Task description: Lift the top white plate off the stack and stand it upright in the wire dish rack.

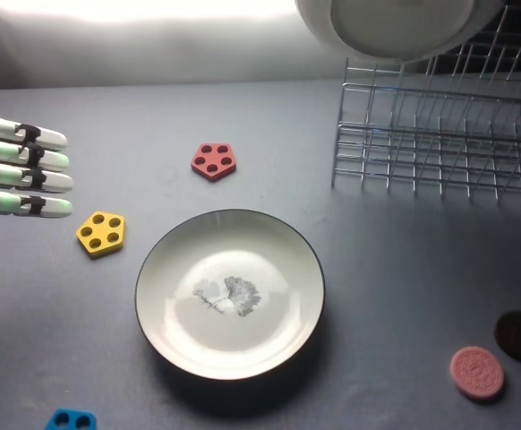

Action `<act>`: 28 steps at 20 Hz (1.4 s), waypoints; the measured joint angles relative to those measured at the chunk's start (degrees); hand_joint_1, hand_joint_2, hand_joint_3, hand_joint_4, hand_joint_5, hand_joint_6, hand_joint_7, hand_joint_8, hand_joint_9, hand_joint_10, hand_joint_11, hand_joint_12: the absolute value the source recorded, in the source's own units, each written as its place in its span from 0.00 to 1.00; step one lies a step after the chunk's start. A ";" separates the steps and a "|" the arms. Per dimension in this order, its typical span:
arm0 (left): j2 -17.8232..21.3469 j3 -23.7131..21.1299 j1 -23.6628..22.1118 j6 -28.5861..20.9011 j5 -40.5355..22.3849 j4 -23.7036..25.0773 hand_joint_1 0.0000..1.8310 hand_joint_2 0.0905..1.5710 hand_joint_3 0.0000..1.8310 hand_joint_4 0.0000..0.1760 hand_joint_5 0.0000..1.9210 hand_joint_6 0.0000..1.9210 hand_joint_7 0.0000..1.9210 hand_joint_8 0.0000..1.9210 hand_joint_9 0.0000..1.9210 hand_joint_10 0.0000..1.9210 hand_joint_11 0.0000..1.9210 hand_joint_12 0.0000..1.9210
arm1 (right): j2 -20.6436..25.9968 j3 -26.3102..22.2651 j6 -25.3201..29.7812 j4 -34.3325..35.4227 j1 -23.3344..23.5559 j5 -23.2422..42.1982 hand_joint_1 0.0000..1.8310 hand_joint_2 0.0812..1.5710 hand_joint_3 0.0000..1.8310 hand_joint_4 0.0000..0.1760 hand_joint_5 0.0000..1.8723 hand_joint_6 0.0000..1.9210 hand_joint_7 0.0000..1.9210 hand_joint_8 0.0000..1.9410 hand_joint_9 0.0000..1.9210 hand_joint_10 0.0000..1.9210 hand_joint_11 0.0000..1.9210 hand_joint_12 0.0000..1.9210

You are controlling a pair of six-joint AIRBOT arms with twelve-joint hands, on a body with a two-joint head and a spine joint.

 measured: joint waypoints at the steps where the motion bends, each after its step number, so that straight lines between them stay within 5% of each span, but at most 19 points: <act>1: 0.00 0.11 0.00 0.02 -0.02 -0.04 0.05 0.55 0.00 0.00 0.02 0.00 0.02 0.00 0.01 0.00 0.03 0.01 | 0.00 0.28 0.39 -0.28 0.00 0.00 0.81 0.68 0.00 0.00 0.45 0.62 0.49 0.41 0.53 0.44 0.50 0.72; 16: 0.02 0.22 0.00 0.02 -0.17 -0.42 0.06 0.54 0.00 0.00 0.02 0.00 0.02 0.00 0.01 0.00 0.02 0.01 | -0.39 3.76 5.77 -6.01 -3.39 0.09 0.81 0.70 0.00 0.00 0.43 0.67 0.45 0.48 0.48 0.51 0.47 0.76; 25: 0.02 0.35 0.00 0.00 -0.22 -0.46 0.05 0.55 0.00 0.00 0.02 0.00 0.02 0.00 0.02 0.00 0.03 0.01 | -0.79 6.29 10.25 -8.28 -4.79 1.73 0.81 0.68 0.00 0.00 0.45 0.62 0.49 0.42 0.53 0.44 0.49 0.73; 26: 0.02 0.35 0.00 0.02 -0.13 -0.35 0.05 0.54 0.00 0.00 0.02 0.00 0.02 0.00 0.02 0.00 0.03 0.01 | -0.79 6.36 10.40 -8.50 -4.98 1.60 0.81 0.73 0.00 0.00 0.38 0.69 0.41 0.51 0.45 0.55 0.41 0.82; 28: 0.02 0.33 0.00 0.00 -0.17 -0.59 0.06 0.54 0.00 0.00 0.03 0.00 0.03 0.00 0.03 0.00 0.04 0.01 | -0.79 6.36 10.93 -8.59 -5.44 1.64 0.81 0.68 0.00 0.00 0.45 0.62 0.49 0.42 0.53 0.45 0.48 0.74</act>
